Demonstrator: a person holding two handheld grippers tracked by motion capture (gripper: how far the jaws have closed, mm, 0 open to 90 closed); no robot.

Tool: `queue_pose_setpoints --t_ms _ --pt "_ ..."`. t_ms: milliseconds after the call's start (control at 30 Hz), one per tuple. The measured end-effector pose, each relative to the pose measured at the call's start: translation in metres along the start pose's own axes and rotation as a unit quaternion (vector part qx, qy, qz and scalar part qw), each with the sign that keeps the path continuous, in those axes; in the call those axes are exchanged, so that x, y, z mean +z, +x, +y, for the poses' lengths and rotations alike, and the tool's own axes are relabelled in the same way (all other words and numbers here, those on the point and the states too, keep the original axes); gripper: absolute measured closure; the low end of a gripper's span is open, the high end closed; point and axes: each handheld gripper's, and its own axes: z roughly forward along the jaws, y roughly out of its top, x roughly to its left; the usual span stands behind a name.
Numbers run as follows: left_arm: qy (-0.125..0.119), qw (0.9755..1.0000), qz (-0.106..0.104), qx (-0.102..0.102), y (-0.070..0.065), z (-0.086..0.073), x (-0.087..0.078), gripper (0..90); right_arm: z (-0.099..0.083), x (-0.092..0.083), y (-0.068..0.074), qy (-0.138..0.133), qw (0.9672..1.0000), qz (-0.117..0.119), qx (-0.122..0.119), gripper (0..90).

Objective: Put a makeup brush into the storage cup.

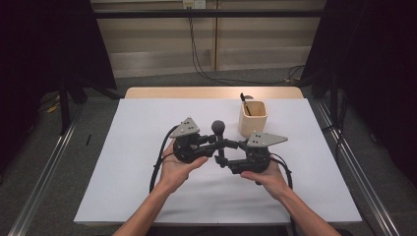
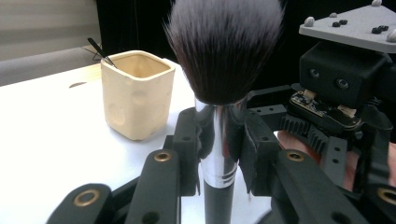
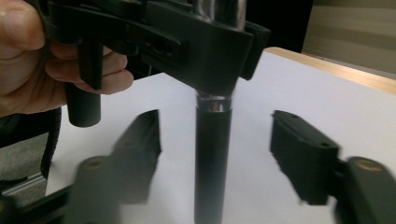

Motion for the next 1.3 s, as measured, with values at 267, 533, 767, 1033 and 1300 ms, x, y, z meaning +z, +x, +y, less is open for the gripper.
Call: queue_pose_setpoints --t_ms 267,533,767,1033,1300 --pt "0.001 1.0000 0.001 0.001 0.0003 -0.0002 0.0005 70.8 0.0002 -0.0016 -0.0010 -0.004 1.0000 -0.001 -0.002 62.3" --pt "0.001 1.0000 0.000 0.001 0.0002 -0.0006 0.0015 70.8 0.0000 -0.0009 -0.0014 -0.005 1.0000 0.000 0.001 70.0" --pt "-0.002 1.0000 0.001 0.006 0.0002 -0.0014 0.0028 70.7 -0.0003 -0.0011 -0.0017 -0.006 1.0000 0.001 0.003 74.9" --pt "-0.004 1.0000 0.004 0.006 -0.0001 -0.0022 0.0040 70.5 -0.0003 -0.0015 -0.0021 -0.006 1.0000 -0.002 0.001 75.1" --pt "-0.010 0.9999 0.009 0.007 -0.0011 -0.0018 0.0032 68.0 0.0008 -0.0029 -0.0012 -0.005 1.0000 -0.004 0.002 75.2"
